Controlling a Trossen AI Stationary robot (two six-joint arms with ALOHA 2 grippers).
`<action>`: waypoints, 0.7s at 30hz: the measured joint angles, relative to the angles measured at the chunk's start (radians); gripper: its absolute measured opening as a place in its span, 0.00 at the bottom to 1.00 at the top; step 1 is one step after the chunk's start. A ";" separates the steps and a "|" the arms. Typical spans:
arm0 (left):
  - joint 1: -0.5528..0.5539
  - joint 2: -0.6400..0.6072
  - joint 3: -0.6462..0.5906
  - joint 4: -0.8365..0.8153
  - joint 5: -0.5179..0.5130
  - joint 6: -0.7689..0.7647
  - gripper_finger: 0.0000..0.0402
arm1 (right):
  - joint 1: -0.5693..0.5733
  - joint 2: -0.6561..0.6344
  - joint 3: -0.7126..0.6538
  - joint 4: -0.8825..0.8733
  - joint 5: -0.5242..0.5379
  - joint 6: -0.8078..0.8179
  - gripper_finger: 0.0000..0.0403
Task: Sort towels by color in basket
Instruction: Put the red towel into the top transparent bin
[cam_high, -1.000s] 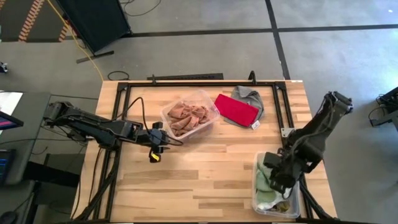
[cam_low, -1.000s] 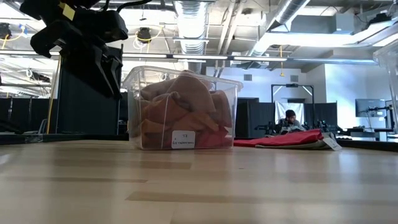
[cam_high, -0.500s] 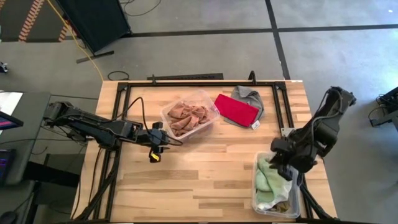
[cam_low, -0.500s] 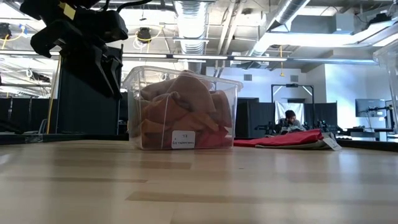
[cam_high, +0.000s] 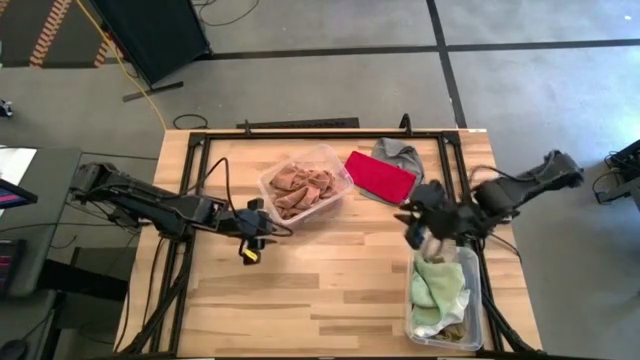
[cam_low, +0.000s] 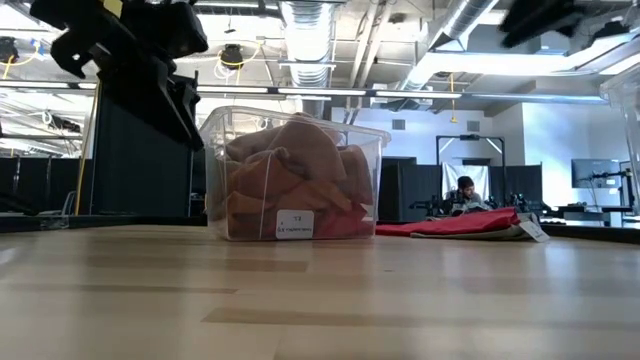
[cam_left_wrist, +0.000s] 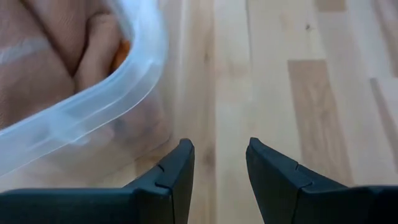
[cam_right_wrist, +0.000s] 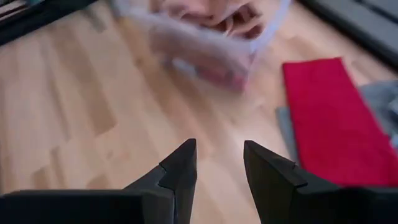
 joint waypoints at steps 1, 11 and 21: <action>-0.008 0.000 0.000 0.009 0.000 -0.004 0.35 | -0.039 0.012 0.000 0.016 -0.001 -0.023 0.40; -0.090 0.000 0.000 0.121 0.000 -0.020 0.35 | -0.399 0.187 0.000 0.045 -0.127 -0.176 0.40; -0.167 0.065 0.002 0.248 -0.001 -0.009 0.35 | -0.603 0.439 0.000 0.133 -0.209 -0.256 0.40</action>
